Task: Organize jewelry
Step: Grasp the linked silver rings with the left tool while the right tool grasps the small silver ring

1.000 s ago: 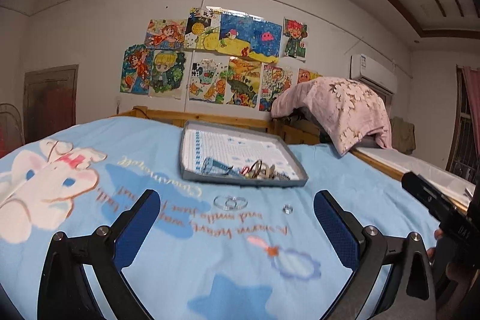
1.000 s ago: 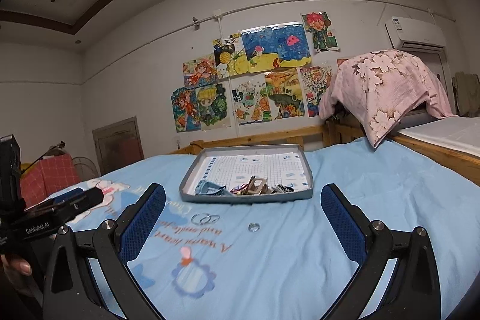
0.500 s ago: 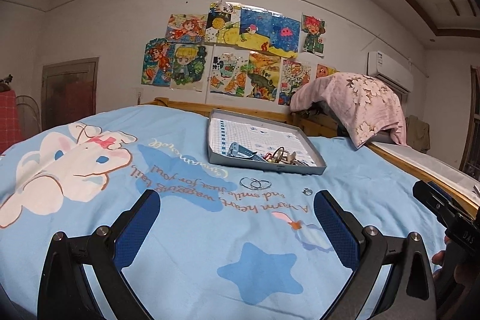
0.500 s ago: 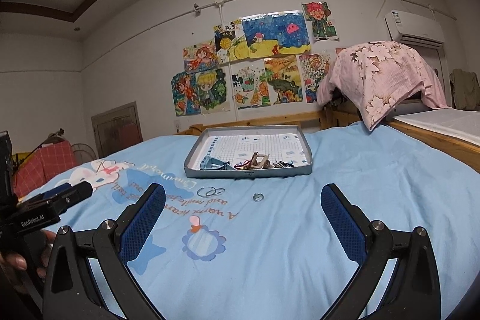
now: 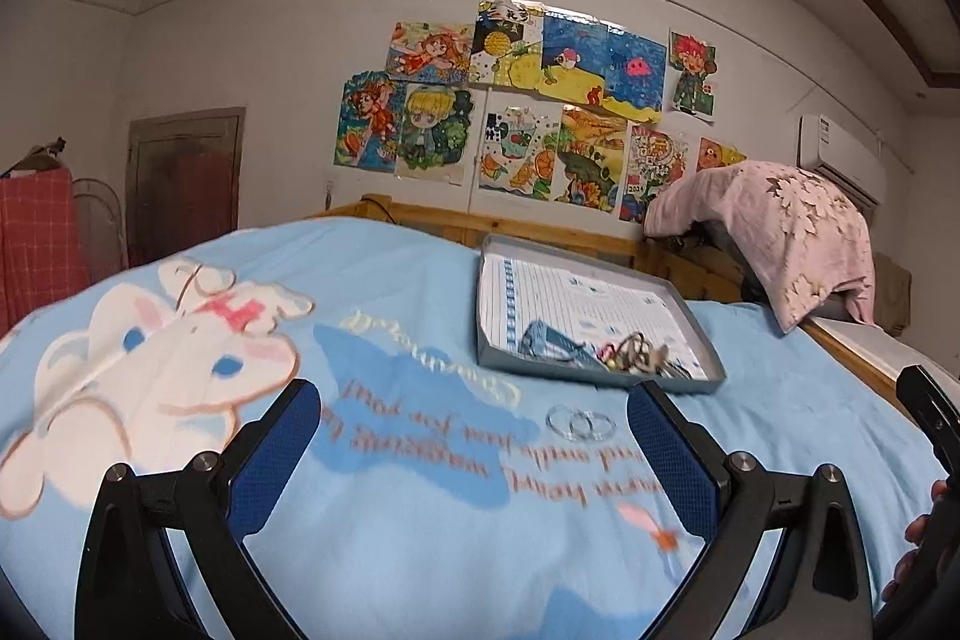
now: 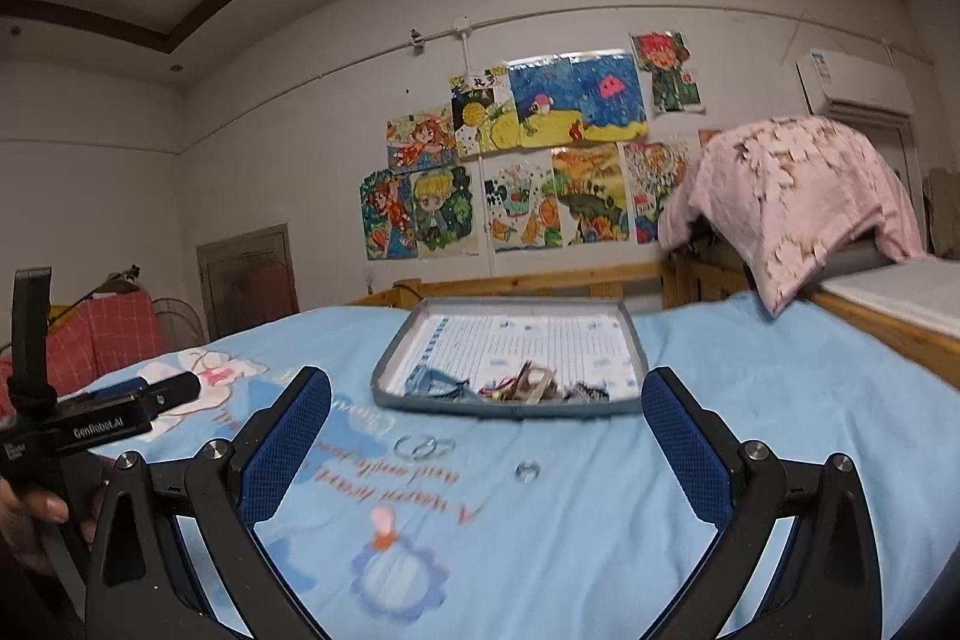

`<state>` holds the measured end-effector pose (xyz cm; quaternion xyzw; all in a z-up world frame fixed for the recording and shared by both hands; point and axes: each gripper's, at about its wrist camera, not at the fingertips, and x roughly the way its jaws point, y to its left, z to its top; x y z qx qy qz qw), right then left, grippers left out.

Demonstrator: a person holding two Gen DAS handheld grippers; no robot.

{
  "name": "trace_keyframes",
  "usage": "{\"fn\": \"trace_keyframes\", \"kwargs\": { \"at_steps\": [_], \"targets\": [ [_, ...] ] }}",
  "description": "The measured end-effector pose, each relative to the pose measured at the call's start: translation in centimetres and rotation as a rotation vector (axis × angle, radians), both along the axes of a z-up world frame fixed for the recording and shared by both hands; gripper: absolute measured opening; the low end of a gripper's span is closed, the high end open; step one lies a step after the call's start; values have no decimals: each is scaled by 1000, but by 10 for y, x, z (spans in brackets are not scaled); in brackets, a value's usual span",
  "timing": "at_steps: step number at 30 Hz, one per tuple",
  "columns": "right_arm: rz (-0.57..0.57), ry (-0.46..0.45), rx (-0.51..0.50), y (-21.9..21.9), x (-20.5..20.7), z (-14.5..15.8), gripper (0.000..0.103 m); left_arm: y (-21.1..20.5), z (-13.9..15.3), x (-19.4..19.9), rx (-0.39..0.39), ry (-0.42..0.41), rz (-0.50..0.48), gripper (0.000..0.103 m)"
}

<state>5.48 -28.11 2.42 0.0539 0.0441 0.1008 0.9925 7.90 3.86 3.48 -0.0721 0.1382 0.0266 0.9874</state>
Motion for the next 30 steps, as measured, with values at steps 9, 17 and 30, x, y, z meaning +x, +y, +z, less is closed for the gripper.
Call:
{"fn": "trace_keyframes", "kwargs": {
  "at_steps": [9,17,30],
  "targets": [
    [-86,-7,-9,-17,78,4,102,-10,0,75,27,3,0,103],
    [-61,95,1,-15,127,-18,102,-26,-14,125,30,19,-14,103],
    [-107,213,-75,0,153,-64,102,-44,-64,150,75,135,-44,103]
  ]
}}
